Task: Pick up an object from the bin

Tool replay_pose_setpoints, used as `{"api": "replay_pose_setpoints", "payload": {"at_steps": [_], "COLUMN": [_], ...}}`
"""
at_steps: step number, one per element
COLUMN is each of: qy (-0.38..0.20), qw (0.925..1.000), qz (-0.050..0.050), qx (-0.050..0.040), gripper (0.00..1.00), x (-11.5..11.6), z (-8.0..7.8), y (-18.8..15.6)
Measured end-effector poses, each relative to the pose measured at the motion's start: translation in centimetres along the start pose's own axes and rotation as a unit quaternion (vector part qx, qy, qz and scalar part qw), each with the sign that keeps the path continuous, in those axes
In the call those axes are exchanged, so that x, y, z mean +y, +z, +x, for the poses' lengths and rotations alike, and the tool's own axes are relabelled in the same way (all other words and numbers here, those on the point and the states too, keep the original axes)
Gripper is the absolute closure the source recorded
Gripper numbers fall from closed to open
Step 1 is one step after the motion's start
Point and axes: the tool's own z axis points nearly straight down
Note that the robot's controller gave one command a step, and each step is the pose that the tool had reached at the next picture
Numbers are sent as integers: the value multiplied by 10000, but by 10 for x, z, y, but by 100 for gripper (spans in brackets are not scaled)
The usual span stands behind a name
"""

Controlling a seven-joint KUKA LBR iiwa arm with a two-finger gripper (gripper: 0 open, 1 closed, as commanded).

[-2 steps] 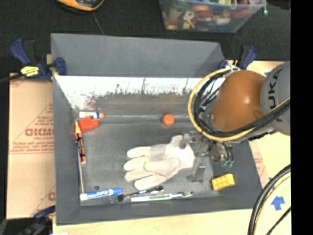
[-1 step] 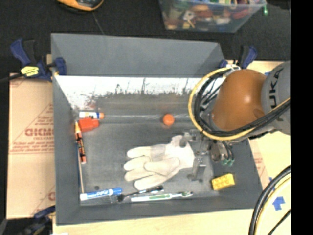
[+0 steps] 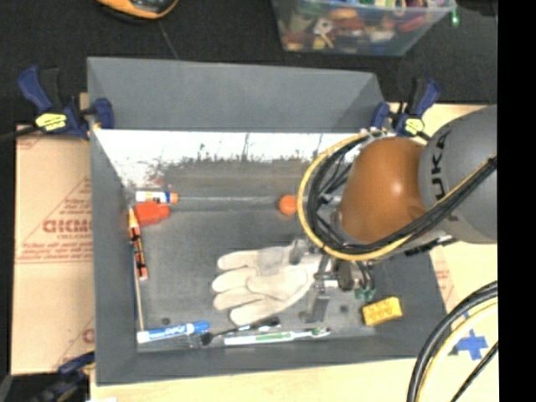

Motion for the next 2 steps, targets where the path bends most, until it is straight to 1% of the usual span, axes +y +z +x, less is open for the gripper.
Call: {"api": "replay_pose_setpoints", "payload": {"at_steps": [1, 2], "qy": [20, 48], "qw": [10000, 10000], "qz": [8, -2], "qx": [-53, -50], "gripper": [0, 0], "x": [-2, 14], "z": [-11, -24], "y": [0, 2]}}
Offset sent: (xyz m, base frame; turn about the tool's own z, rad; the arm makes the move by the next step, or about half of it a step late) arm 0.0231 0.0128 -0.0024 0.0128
